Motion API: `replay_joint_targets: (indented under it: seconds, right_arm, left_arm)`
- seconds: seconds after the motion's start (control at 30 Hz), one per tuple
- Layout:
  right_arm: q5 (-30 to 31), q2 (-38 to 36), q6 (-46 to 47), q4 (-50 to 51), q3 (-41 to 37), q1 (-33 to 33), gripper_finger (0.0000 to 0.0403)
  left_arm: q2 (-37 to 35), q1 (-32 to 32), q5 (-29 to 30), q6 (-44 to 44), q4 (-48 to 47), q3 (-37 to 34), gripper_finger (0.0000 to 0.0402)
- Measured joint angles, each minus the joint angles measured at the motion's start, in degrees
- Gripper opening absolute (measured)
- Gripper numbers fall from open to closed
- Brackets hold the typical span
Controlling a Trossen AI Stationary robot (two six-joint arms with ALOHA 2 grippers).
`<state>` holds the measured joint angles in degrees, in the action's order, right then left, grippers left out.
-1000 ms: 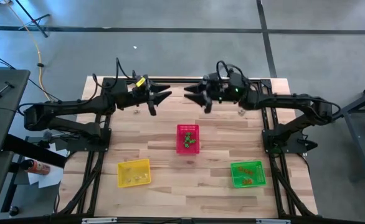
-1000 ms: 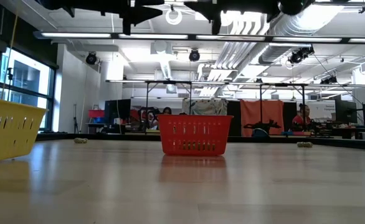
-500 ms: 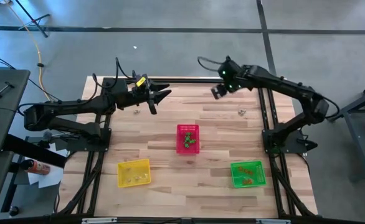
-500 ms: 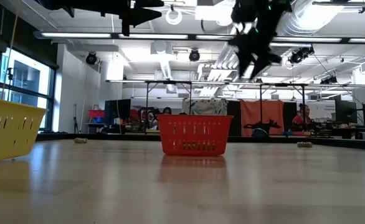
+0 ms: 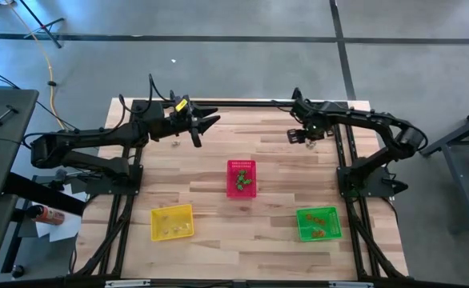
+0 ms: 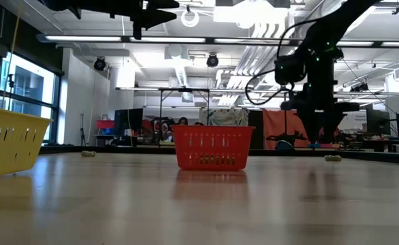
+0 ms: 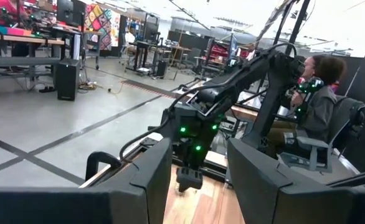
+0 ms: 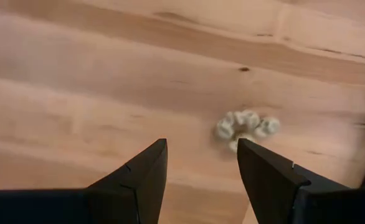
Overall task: Sort Halloween decoration
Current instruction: Put the white skull toy into the yellow bin
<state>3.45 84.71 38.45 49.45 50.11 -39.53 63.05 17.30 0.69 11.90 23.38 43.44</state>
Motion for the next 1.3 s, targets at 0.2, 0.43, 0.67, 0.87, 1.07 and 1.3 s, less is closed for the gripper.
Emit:
replay_joint_targets:
  seconds: [0.2,0.43,0.67,0.87,1.07,1.3]
  right_arm:
    - [-1.4,0.0,1.2,-1.2,-1.8,-2.0,0.0190]
    - [-2.7,0.0,2.6,-6.8,-5.4,-2.9,0.0191]
    - [-3.4,0.0,4.6,-10.5,-7.9,-3.9,0.0190]
    - [-3.1,0.0,4.6,-12.2,-7.9,-4.0,0.0190]
    - [-3.0,1.4,5.3,-12.2,-7.9,-4.0,0.0190]
    - [-2.3,5.1,6.5,-12.4,-7.5,-3.9,0.0190]
  left_arm:
    - [0.0,0.0,0.0,0.0,0.0,0.0,0.0145]
    - [0.0,0.0,0.2,0.0,0.0,0.0,0.0145]
    - [0.0,0.0,1.7,0.0,0.0,0.0,0.0145]
    - [0.0,0.0,1.7,0.0,0.0,0.0,0.0145]
    - [0.0,0.0,1.7,0.0,0.0,0.0,0.0145]
    - [0.0,0.0,1.7,0.0,0.0,0.0,0.0145]
